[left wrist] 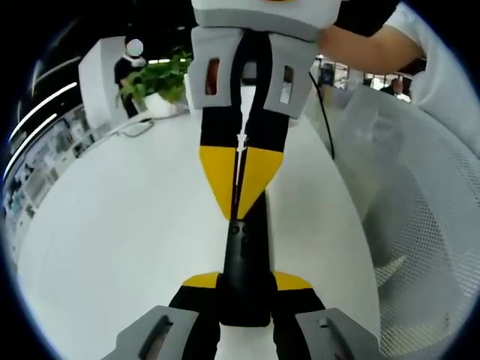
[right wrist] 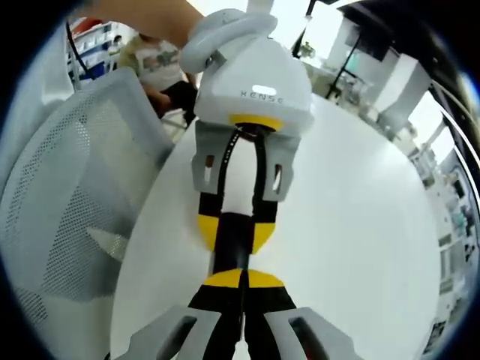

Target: Press the specified remote control buttons in sequence, fully releasing each button before pressing the next.

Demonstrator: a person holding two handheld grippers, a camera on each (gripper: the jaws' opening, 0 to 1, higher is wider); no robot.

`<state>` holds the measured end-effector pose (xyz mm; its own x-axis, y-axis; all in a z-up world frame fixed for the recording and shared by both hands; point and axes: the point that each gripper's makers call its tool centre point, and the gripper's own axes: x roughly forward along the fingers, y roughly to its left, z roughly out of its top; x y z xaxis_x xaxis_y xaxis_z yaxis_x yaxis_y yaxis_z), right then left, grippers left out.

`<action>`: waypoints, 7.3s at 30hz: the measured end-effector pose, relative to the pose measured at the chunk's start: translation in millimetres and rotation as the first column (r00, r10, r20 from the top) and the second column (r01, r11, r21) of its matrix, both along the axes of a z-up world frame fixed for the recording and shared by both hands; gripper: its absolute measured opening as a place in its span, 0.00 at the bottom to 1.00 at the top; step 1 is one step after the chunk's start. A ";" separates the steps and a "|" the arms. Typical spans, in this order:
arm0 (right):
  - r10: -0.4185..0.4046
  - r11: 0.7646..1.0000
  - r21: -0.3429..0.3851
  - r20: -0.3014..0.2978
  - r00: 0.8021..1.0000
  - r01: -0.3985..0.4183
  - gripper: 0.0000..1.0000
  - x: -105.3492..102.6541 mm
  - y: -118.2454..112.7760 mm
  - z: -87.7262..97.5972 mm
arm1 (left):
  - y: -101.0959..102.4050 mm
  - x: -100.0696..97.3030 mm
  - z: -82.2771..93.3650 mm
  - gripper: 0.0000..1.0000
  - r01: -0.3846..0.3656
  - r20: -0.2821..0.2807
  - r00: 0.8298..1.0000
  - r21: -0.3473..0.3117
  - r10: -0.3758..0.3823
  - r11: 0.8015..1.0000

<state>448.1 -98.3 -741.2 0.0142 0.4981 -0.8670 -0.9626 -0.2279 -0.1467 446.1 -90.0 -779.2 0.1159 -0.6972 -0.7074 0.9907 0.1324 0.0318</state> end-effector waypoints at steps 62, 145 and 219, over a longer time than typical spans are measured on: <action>0.010 0.999 -0.052 -0.068 0.998 -0.014 0.00 -6.1 -1.1 -30.9 | 1.2 -1.2 1.4 0.24 -0.007 -0.005 1.000 -0.021 0.007 1.000; 0.038 0.999 -0.021 0.030 0.999 -0.037 0.00 -0.1 5.9 11.3 | 0.1 -1.5 1.2 0.24 -0.007 0.001 1.000 0.008 0.007 1.000; 0.047 0.996 -0.078 -0.030 0.998 -0.049 0.00 -6.6 10.5 -32.2 | 0.9 -1.7 1.5 0.24 -0.006 -0.008 1.000 -0.036 0.005 0.999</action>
<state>441.5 -87.8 -773.4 -0.0328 0.4277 -0.9033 -0.9538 -0.2834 -0.0996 444.4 -89.1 -777.6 0.1144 -0.7218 -0.6825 0.9901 0.1387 0.0193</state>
